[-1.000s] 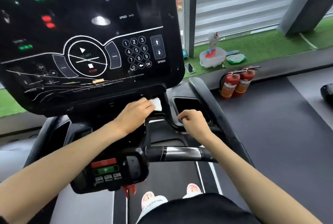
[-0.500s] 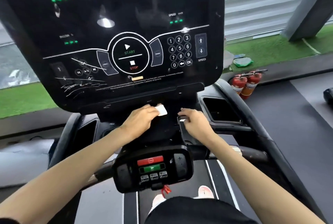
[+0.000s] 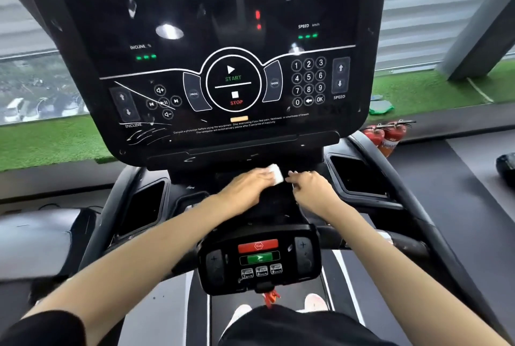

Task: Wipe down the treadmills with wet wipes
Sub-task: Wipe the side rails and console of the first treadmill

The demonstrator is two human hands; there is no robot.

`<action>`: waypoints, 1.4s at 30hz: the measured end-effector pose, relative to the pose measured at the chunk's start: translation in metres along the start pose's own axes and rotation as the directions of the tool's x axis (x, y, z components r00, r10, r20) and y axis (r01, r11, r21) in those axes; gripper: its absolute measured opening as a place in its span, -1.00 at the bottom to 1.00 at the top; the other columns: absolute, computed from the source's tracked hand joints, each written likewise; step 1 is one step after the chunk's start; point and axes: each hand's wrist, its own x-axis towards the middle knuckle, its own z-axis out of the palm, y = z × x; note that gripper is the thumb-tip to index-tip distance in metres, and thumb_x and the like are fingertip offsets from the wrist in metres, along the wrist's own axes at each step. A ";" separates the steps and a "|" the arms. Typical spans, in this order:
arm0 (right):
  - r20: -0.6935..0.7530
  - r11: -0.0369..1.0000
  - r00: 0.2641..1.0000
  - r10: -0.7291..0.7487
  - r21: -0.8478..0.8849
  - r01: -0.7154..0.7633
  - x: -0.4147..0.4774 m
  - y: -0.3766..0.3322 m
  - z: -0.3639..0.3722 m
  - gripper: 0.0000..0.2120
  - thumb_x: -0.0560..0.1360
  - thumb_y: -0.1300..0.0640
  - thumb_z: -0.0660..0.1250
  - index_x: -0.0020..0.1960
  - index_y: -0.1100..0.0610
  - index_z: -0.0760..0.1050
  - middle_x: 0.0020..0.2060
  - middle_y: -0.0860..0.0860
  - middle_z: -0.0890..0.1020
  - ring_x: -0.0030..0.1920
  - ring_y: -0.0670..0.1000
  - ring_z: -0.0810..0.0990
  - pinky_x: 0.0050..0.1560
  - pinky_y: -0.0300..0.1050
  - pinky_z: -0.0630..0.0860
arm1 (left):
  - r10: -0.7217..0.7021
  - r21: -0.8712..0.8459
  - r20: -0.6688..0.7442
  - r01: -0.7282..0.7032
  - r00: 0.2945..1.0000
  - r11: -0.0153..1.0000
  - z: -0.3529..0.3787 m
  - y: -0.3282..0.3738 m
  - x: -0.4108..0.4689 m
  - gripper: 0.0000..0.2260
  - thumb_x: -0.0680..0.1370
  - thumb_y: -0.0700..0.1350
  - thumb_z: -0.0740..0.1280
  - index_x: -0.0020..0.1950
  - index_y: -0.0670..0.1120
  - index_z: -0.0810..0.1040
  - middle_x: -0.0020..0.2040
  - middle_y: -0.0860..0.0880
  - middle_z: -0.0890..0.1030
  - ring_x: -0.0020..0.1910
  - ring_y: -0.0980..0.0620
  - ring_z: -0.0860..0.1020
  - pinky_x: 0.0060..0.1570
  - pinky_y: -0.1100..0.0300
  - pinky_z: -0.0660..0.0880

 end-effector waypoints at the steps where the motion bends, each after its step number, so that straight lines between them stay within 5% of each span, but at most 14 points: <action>1: 0.007 1.000 1.000 -0.002 -0.018 0.003 0.001 0.000 -0.002 -0.55 0.50 0.29 0.16 0.36 0.09 0.49 0.39 -0.01 0.45 0.33 0.09 0.46 0.23 -0.14 0.39 | -0.038 -0.050 0.007 0.039 0.999 0.998 0.001 0.009 0.006 -0.53 0.55 -0.37 0.25 0.45 -0.14 0.39 0.48 -0.08 0.33 0.48 -0.04 0.27 0.45 0.22 0.11; 3: 0.015 1.000 1.000 -0.002 -0.023 0.002 0.000 0.001 -0.003 -0.55 0.49 0.29 0.16 0.35 0.09 0.50 0.38 -0.01 0.48 0.32 0.09 0.48 0.23 -0.12 0.42 | -0.073 -0.048 0.063 0.077 0.995 0.996 -0.006 0.011 0.004 -0.55 0.60 -0.32 0.19 0.49 -0.10 0.33 0.52 -0.02 0.25 0.50 0.02 0.22 0.45 0.23 0.09; 7: 0.017 0.999 1.000 -0.004 -0.037 0.005 -0.001 0.000 -0.001 -0.52 0.50 0.29 0.16 0.39 0.11 0.44 0.38 -0.02 0.47 0.32 0.11 0.47 0.28 -0.11 0.40 | -0.204 0.221 0.107 0.176 0.973 0.959 -0.027 -0.015 -0.029 -0.40 0.42 -0.47 0.19 0.42 -0.10 0.40 0.42 -0.08 0.42 0.33 -0.12 0.46 0.25 0.00 0.40; 10: 0.014 0.997 1.000 -0.024 -0.074 0.025 -0.004 -0.004 0.001 -0.50 0.49 0.28 0.16 0.42 0.11 0.40 0.39 0.00 0.45 0.33 0.09 0.47 0.27 -0.07 0.43 | -0.213 0.209 0.135 0.182 0.968 0.961 -0.025 -0.006 -0.021 -0.38 0.42 -0.47 0.18 0.45 -0.08 0.36 0.43 -0.10 0.41 0.34 -0.11 0.45 0.27 0.00 0.40; 15: -0.019 0.997 0.999 -0.047 -0.057 0.046 -0.004 0.000 0.001 -0.52 0.48 0.29 0.16 0.39 0.15 0.43 0.34 0.03 0.51 0.32 0.10 0.48 0.27 -0.04 0.45 | -0.118 0.073 0.262 0.103 0.958 0.992 -0.019 0.014 0.007 -0.52 0.48 -0.06 -0.04 0.39 0.04 0.35 0.20 0.08 0.47 0.11 0.04 0.48 0.25 -0.04 0.43; 18: -0.047 0.999 0.997 -0.054 0.004 0.054 -0.003 0.000 0.001 -0.49 0.48 0.31 0.16 0.43 0.16 0.40 0.39 -0.02 0.46 0.38 0.04 0.42 0.32 -0.11 0.39 | -0.242 0.107 0.211 0.223 0.947 0.969 -0.028 -0.010 -0.016 -0.36 0.43 -0.46 0.14 0.45 0.00 0.39 0.44 -0.02 0.41 0.31 -0.10 0.47 0.30 0.05 0.38; 20: -0.037 0.996 0.996 -0.078 0.041 0.079 -0.002 -0.004 0.003 -0.49 0.51 0.31 0.16 0.45 0.14 0.37 0.46 -0.03 0.36 0.45 0.02 0.33 0.38 -0.14 0.28 | -0.348 0.097 0.179 0.335 0.920 0.937 -0.032 -0.031 -0.043 -0.29 0.41 -0.52 0.12 0.46 0.02 0.38 0.49 0.04 0.32 0.38 -0.08 0.41 0.34 0.08 0.35; 24: 0.026 0.994 0.994 -0.106 0.032 0.106 0.002 -0.007 0.010 -0.47 0.52 0.33 0.14 0.48 0.15 0.30 0.52 -0.01 0.23 0.52 0.03 0.19 0.46 -0.19 0.11 | -0.402 0.117 0.213 0.385 0.890 0.915 -0.027 -0.032 -0.044 -0.30 0.43 -0.49 0.11 0.49 0.04 0.32 0.49 0.00 0.33 0.43 -0.15 0.34 0.38 -0.04 0.30; 28: 0.142 0.988 0.978 -0.152 0.052 0.146 0.011 0.000 0.003 -0.41 0.48 0.39 0.13 0.50 0.18 0.26 0.53 0.03 0.18 0.53 0.02 0.13 0.51 -0.19 -0.01 | -0.187 0.024 0.349 0.191 0.918 0.981 -0.016 -0.018 -0.032 -0.30 0.47 -0.49 0.08 0.50 0.09 0.29 0.53 0.16 0.20 0.54 -0.09 0.12 0.50 -0.08 0.08; 33: 0.152 0.984 0.974 -0.168 0.082 0.156 0.015 0.005 -0.002 -0.39 0.44 0.43 0.10 0.48 0.19 0.31 0.51 0.06 0.24 0.52 0.01 0.18 0.51 -0.18 0.02 | -0.404 0.171 0.166 0.377 0.900 0.910 -0.041 -0.028 -0.041 -0.34 0.51 -0.47 0.10 0.54 0.02 0.22 0.54 0.11 0.18 0.53 -0.03 0.12 0.46 0.16 -0.02; 38: 0.139 0.983 0.978 -0.155 0.122 0.138 0.016 0.009 0.008 -0.36 0.42 0.41 0.11 0.48 0.12 0.31 0.52 0.01 0.22 0.53 0.05 0.15 0.52 -0.05 0.08 | -0.228 -0.104 0.342 0.278 0.912 0.955 -0.027 -0.021 -0.057 -0.45 0.55 -0.43 0.11 0.40 0.05 0.45 0.45 0.11 0.36 0.52 0.03 0.16 0.52 0.09 0.05; 42: 0.110 0.978 0.978 -0.174 0.137 0.159 0.016 0.009 0.005 -0.36 0.43 0.47 0.08 0.48 0.17 0.30 0.51 0.02 0.22 0.53 -0.02 0.14 0.47 -0.27 -0.06 | -0.392 0.155 0.191 0.367 0.900 0.917 -0.038 -0.047 -0.054 -0.40 0.52 -0.43 0.13 0.48 0.04 0.33 0.49 0.15 0.28 0.53 -0.06 0.12 0.49 0.02 0.12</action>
